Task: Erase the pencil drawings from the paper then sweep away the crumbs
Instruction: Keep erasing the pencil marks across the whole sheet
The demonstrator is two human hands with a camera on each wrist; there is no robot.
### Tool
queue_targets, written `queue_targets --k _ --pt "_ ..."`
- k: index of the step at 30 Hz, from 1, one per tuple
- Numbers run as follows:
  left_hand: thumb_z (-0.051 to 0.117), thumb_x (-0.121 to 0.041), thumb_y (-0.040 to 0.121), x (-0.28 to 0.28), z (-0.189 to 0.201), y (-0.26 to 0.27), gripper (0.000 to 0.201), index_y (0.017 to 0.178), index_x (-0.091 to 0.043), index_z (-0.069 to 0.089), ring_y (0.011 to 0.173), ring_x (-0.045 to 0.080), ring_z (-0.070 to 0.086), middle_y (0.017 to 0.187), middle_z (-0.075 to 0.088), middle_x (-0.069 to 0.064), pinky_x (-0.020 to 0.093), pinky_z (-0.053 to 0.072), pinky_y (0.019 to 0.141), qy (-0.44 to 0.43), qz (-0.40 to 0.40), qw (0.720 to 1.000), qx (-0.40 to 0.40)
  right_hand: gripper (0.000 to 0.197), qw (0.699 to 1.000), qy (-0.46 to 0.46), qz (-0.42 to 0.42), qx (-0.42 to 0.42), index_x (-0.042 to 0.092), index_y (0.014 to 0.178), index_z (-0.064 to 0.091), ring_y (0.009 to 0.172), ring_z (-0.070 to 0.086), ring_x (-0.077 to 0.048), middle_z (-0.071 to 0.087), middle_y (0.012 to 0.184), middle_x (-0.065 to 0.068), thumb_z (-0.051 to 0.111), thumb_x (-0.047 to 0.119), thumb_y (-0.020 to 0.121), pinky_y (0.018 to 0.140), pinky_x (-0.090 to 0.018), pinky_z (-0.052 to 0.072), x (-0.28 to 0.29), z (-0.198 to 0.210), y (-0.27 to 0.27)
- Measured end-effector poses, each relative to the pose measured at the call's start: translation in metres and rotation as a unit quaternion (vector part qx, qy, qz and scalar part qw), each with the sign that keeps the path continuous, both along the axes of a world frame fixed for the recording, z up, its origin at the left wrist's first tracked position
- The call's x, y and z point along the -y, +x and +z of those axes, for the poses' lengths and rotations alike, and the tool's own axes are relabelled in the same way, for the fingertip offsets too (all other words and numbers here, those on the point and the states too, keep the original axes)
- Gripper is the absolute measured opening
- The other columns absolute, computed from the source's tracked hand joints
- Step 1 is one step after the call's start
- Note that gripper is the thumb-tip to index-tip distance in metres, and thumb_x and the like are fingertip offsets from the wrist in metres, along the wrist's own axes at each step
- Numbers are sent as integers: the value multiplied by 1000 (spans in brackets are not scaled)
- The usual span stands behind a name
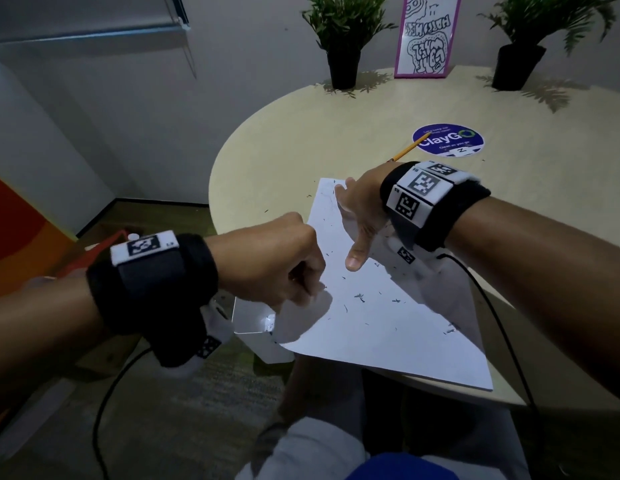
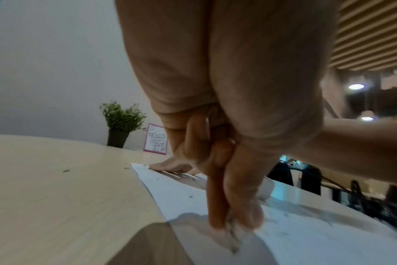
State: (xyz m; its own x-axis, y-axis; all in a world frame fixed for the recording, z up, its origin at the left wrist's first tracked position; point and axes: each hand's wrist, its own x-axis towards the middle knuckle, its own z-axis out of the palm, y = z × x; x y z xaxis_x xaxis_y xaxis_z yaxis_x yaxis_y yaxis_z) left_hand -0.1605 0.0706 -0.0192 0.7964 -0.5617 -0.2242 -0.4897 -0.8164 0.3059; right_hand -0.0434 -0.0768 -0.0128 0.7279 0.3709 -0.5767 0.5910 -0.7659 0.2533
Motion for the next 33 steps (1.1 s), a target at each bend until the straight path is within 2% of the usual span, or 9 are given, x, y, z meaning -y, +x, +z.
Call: queue_targets --k 4,8,12,15,17,21,24,29,33 --pt "84 -7 73 -4 13 50 12 77 -17 79 58 -11 58 61 64 -18 4 39 57 -68 93 986 119 140 1000 -6 17 -13 13 156 29 141 41 -32 33 161 -4 64 87 42 111 -49 38 -3 2 0" --pt "86 -18 76 -5 17 100 10 81 -14 78 63 0 64 72 72 -5 24 58 68 -71 189 966 159 156 999 0 33 -21 12 156 28 139 43 -35 35 159 -8 59 90 24 110 -51 40 -5 2 -2" --pt "85 -18 77 2 3 101 9 80 -14 78 66 -1 64 73 72 -5 18 54 66 -26 140 981 134 149 997 22 72 -5 10 147 42 123 57 -34 51 144 -9 55 92 23 93 -45 50 -3 -3 3" --pt "85 -16 75 3 -8 78 8 76 -18 77 58 -7 58 63 66 -15 11 46 62 -15 85 989 120 165 998 14 66 3 6 150 35 127 55 -36 44 152 -12 50 96 13 100 -49 48 -4 -6 9" --pt "84 -13 76 4 -9 61 8 77 -17 78 60 -8 59 61 63 -18 5 38 58 -16 60 995 83 160 998 22 51 -10 8 152 33 129 54 -34 42 155 -10 56 93 18 102 -48 47 -3 -7 11" --pt "85 -25 78 4 0 57 9 85 -22 79 67 -5 63 73 72 -17 7 43 62 -2 30 999 -14 139 998 47 44 -22 11 152 34 131 53 -31 43 155 -8 69 87 41 101 -43 47 2 -10 14" --pt "86 -26 77 -4 0 96 11 84 -19 80 60 -7 60 69 70 -16 5 41 58 -75 141 985 63 138 997 54 49 6 6 151 32 123 57 -34 48 148 -10 68 87 45 90 -40 49 3 -9 13" --pt "86 -24 77 -14 -7 148 10 80 -16 79 59 -5 61 70 73 -6 13 47 59 -100 272 952 101 172 997 42 64 1 5 148 36 127 56 -36 44 152 -14 48 100 5 98 -50 50 -1 -15 16" --pt "85 -24 78 -7 -12 151 10 81 -16 79 72 6 67 74 73 -4 17 53 64 -81 261 958 89 182 997 30 71 -1 4 151 30 132 51 -35 42 154 -14 39 99 -4 103 -51 47 0 -17 20"
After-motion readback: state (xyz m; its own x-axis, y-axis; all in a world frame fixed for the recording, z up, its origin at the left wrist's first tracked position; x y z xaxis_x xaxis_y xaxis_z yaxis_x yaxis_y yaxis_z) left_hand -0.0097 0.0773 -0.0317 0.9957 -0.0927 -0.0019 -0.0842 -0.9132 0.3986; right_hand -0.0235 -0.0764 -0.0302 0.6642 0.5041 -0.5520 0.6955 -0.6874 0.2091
